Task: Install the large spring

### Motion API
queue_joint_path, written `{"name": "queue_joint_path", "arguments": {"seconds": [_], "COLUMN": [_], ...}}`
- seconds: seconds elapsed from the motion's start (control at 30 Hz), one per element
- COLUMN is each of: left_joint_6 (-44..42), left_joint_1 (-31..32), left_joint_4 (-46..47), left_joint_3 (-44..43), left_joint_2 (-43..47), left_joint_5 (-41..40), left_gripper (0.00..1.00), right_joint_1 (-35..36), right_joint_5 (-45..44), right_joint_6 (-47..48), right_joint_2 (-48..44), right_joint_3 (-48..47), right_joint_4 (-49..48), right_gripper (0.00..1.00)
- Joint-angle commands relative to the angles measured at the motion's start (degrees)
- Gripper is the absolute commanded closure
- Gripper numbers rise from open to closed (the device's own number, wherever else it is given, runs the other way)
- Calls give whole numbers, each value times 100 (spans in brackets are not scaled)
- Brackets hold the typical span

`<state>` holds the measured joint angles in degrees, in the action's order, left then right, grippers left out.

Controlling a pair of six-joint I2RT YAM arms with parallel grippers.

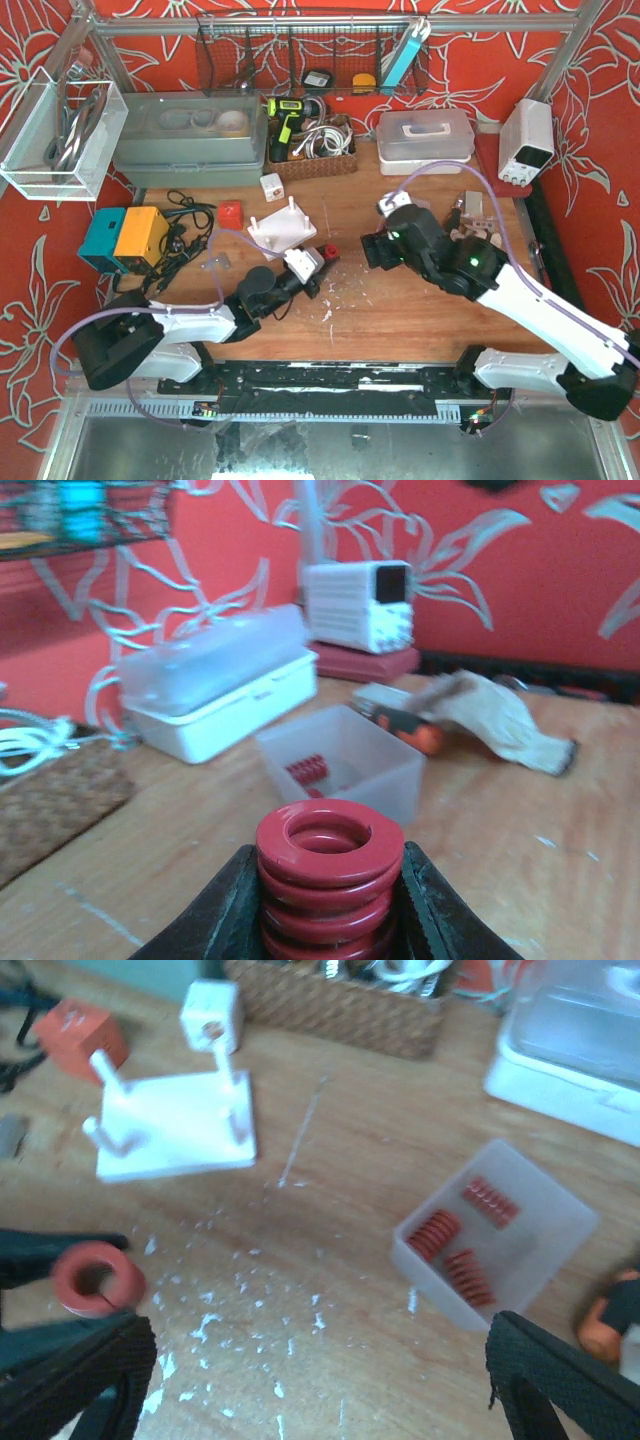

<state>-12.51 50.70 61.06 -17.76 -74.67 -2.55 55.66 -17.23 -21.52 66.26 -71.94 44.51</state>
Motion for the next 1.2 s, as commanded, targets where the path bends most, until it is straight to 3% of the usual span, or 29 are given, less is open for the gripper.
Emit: {"name": "queue_joint_path", "arguments": {"seconds": [0.0, 0.17, 0.33, 0.63, 0.77, 1.17], "left_joint_6": [870, 1650, 1959, 2824, 2596, 2170], "left_joint_1": [-383, -1077, -1734, -2987, -3115, -3222], "left_joint_4": [193, 20, -152, 602, 1179, 1631], "left_joint_3": [42, -120, -542, -1204, -1277, -1769], "left_joint_2": [462, 609, 110, -1327, -1825, -2807], "left_joint_5": [-820, -934, -940, 639, 853, 693], "left_gripper": [100, 100, 100, 100, 100, 100], "right_joint_1": [5, 2, -2, -11, -17, -28], "right_joint_5": [-1268, -1679, -1648, -1767, -1790, -1752], "right_joint_6": [77, 260, 424, 523, 555, 502], "right_joint_2": [-763, -1458, -1728, -1965, -2137, -2026], "right_joint_3": [696, 1619, 2421, 3177, 3512, 3637], "right_joint_4": [-656, -1435, -2225, -2874, -3155, -3269], "right_gripper": [3, 1, 1, 2, 2, 2]}}
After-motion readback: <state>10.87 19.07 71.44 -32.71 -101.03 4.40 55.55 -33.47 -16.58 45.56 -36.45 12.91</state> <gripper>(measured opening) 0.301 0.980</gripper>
